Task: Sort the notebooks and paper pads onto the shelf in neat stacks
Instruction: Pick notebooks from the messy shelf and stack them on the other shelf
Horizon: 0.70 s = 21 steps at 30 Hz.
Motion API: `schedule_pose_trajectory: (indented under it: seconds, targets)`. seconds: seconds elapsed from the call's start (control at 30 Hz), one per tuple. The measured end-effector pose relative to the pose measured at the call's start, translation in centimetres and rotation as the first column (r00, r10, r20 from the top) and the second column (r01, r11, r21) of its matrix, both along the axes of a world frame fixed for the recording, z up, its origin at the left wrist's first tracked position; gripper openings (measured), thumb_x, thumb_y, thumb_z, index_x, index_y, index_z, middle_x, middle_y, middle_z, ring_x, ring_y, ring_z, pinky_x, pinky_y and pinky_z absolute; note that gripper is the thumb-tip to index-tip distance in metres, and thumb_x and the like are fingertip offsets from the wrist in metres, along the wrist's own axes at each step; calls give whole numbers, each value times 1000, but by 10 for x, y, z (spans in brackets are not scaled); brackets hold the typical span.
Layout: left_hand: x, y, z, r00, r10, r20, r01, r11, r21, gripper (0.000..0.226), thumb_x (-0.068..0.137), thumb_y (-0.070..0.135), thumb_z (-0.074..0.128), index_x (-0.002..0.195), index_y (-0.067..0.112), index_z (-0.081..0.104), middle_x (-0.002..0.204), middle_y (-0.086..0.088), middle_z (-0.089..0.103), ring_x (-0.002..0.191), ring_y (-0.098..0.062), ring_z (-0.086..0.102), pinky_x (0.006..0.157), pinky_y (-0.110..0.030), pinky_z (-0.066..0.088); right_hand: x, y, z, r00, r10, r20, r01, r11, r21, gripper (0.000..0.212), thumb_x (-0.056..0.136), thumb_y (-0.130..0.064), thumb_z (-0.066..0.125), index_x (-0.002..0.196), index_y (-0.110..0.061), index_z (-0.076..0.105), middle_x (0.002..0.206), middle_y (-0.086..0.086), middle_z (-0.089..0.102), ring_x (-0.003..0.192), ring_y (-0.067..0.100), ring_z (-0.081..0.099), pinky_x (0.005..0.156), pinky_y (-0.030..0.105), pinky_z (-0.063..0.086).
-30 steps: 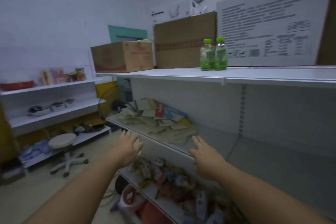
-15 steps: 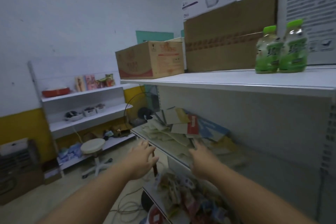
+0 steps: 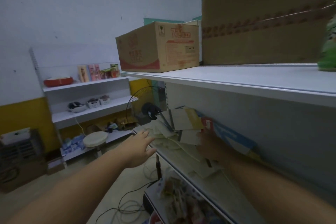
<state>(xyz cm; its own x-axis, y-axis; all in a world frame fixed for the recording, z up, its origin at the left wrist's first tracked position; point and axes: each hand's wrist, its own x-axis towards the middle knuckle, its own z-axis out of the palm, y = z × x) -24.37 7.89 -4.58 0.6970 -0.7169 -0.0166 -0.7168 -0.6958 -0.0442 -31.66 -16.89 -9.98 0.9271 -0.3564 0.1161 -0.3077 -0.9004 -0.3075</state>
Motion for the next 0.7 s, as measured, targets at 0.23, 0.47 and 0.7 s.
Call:
schedule_pose_trajectory:
  seconds: [0.23,0.47,0.7]
  targets:
    - [57,-24,-16,988,-91,-121,79,991,-104,58,99,48,33,151,25,20,160,-2,5,148,-17,1,118,-32,7,54,13,-3,999,4,43,-2,999,-49,41,92,-28,46,131,-16,44,140,6,33,127,29,39,102,39,38]
    - [136,-49,-37,926,-236,-295,138,938,-318,44,98,42,40,138,24,44,140,2,49,124,-11,48,102,-26,39,106,11,7,997,3,-74,-6,999,-51,54,98,-29,43,147,-11,28,153,11,24,137,26,29,112,36,28]
    - [187,-87,-36,616,-385,-687,-292,699,-653,28,100,21,44,119,7,59,90,-12,70,71,-23,70,64,-32,57,123,20,8,978,0,211,97,889,-448,26,68,-1,61,55,-20,50,49,-2,44,45,12,29,41,21,9]
